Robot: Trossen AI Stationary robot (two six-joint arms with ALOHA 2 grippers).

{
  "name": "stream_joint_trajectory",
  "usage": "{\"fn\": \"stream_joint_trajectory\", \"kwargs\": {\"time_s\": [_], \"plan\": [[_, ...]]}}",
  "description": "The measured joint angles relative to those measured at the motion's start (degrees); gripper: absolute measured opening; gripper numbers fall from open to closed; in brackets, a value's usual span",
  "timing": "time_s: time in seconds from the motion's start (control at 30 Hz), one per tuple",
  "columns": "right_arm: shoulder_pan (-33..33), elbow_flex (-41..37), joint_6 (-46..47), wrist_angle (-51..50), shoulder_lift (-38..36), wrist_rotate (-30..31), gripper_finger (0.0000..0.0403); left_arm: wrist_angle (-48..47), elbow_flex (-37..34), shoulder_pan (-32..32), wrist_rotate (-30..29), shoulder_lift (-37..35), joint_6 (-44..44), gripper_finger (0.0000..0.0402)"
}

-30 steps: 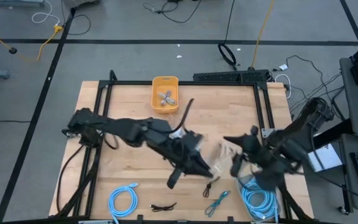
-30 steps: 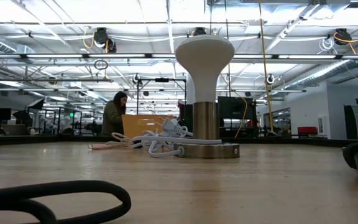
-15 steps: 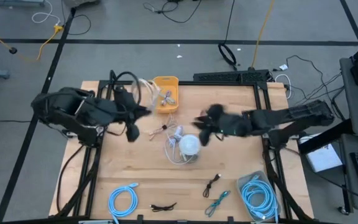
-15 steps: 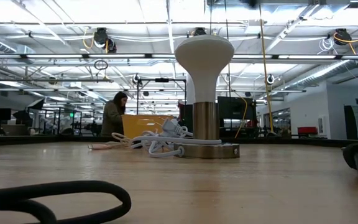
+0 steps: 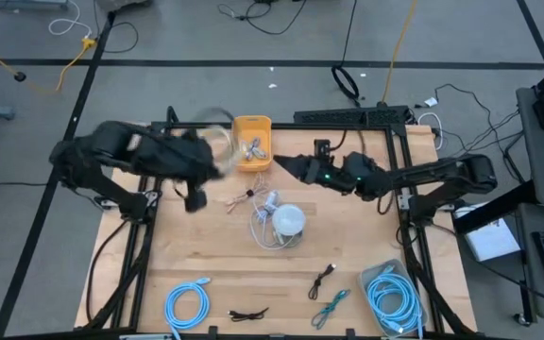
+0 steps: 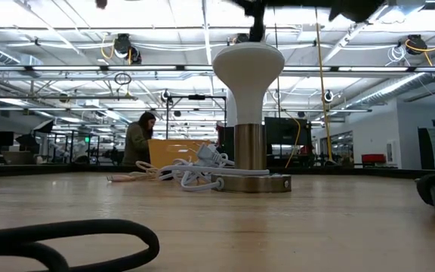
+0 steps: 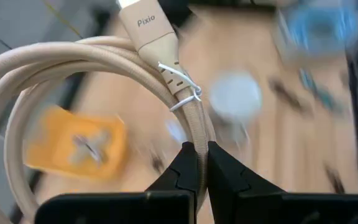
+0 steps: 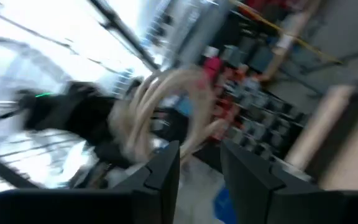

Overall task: Pick & Place USB Port
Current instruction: Put the brown HDMI cable into the gray bin

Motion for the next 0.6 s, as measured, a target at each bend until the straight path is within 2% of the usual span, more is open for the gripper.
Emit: {"fn": "stream_joint_trajectory", "kwargs": {"time_s": [0.1, 0.2, 0.43, 0.5, 0.6], "plan": [[-0.8, -0.2, 2.2, 0.0, 0.2, -3.8, 0.0117, -5.2, -0.2, -1.8, 7.9, 2.5, 1.4, 0.0011], [-2.2, 0.2, 6.4, 0.5, 0.2, -12.2, 0.0123, -8.6, -0.1, -4.1, 13.1, 4.6, 2.7, 0.0011], [-4.0, 0.2, 21.4, -4.4, 0.3, -32.4, 0.0126, -10.0, -0.1, -8.1, 20.2, 10.3, 7.7, 0.0011], [-3.5, 0.2, 23.9, -4.7, 0.3, -35.9, 0.0127, -10.0, -0.1, -8.7, 20.2, 11.9, 9.6, 0.0011], [-3.0, 0.2, 25.1, -5.8, 0.2, -37.9, 0.0129, -10.0, -0.1, -8.8, 20.3, 13.8, 11.8, 0.0011]]}}
